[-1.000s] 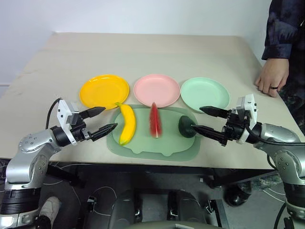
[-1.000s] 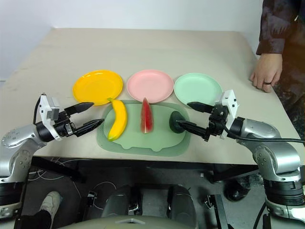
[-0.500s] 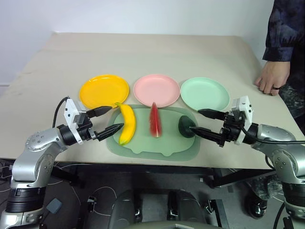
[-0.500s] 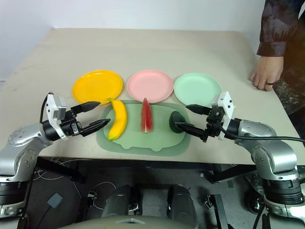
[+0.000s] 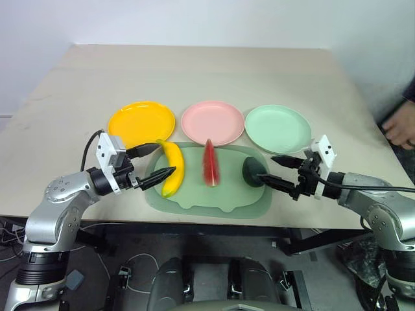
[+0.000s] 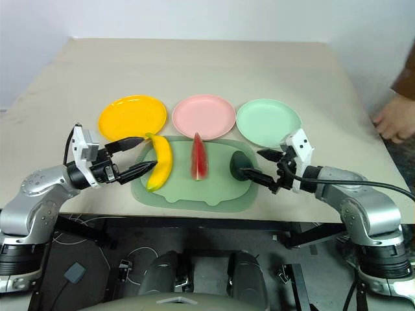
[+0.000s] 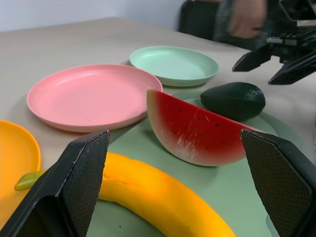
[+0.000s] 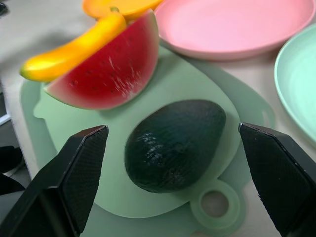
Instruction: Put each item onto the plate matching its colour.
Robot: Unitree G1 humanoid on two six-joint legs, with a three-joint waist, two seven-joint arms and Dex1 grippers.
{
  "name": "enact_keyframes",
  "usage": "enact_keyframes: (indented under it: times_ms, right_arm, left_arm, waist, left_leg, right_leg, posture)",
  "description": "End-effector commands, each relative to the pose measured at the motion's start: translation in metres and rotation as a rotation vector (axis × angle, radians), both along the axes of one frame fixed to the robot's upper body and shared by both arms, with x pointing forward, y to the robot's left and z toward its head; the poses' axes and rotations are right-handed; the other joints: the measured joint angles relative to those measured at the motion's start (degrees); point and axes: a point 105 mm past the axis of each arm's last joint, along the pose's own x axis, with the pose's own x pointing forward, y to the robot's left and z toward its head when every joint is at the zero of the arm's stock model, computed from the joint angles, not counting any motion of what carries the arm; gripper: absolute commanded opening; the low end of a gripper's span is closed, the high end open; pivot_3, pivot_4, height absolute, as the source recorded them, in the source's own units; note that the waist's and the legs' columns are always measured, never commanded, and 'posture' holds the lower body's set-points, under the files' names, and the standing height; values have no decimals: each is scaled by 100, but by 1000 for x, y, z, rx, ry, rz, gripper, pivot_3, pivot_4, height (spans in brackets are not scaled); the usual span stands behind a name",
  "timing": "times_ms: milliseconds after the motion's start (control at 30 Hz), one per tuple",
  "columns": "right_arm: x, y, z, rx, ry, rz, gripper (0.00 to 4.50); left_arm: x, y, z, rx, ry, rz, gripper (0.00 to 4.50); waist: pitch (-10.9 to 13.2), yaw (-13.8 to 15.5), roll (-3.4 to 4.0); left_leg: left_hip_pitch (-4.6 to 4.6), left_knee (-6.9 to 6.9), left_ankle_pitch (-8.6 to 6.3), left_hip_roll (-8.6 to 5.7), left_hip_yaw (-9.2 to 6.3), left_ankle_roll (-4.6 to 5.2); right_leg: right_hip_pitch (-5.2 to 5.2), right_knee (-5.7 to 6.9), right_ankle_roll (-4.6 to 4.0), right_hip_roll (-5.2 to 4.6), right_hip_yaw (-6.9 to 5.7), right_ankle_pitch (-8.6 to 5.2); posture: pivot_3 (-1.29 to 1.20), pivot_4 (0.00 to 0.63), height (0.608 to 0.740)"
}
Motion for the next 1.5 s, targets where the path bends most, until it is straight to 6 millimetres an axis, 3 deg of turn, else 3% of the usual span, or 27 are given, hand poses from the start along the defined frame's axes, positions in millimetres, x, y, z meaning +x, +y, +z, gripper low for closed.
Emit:
enact_keyframes:
  times_ms: [33,333,633,800,967,1100,1233,1300,1367,1500]
  right_arm:
    - [4,7,-1,19,39,-18,4500]
    - [16,18,-14,-12,131,-41,4500]
    - [23,24,-11,-1,103,-38,4500]
    - [17,26,0,20,56,8,3011]
    - [15,22,7,17,29,23,2993]
    - [19,17,25,54,-31,6,2993]
    - [40,1,42,43,-131,-87,2993]
    - [59,-10,47,30,-176,-168,2993]
    - [86,-24,46,-5,-200,-272,2993]
    - [116,-32,35,-62,-186,-341,2993]
  left_arm:
    - [-3,0,11,7,-42,-4,4454]
    - [-1,2,11,4,-45,13,4454]
    - [2,6,13,6,-52,24,4454]
    - [3,7,11,5,-52,29,4500]
    - [3,7,10,5,-53,31,4500]
    - [4,8,10,3,-51,34,4500]
    - [5,6,9,-3,-48,32,4500]
    - [5,5,8,-5,-48,29,4500]
    - [6,3,8,-9,-47,28,4500]
    - [7,2,7,-12,-46,25,4500]
  waist:
    - [0,7,0]
    - [0,3,0]
    - [0,2,0]
    - [0,2,0]
    - [0,3,0]
    - [0,4,0]
    - [0,-6,1]
    - [0,-10,1]
    - [0,-20,1]
    - [1,-31,2]
  left_leg:
    - [0,0,0,0,0,0]
    - [-1,0,0,0,0,0]
    - [-2,0,0,0,1,0]
    - [-2,-1,0,0,2,0]
    - [-2,-1,0,0,1,0]
    - [-2,-1,0,0,1,0]
    - [-2,-1,0,0,2,0]
    - [-2,-1,0,0,3,0]
    - [-2,-1,0,-1,6,0]
    - [-3,-3,1,-2,10,-1]
  right_leg:
    - [0,0,0,0,0,0]
    - [-1,0,0,0,0,0]
    - [-2,0,0,0,0,0]
    - [-2,0,0,0,0,0]
    - [-2,-1,0,0,0,0]
    - [-2,0,0,0,0,0]
    - [-3,0,0,0,0,0]
    - [-3,0,0,1,0,0]
    - [-3,0,0,2,1,0]
    - [-7,1,0,4,1,0]
  posture:
    - [0,150,695]
    - [0,150,695]
    - [0,150,695]
    - [0,150,695]
    - [0,150,695]
    - [0,150,695]
    - [0,150,695]
    - [0,150,695]
    - [0,150,695]
    - [0,150,695]
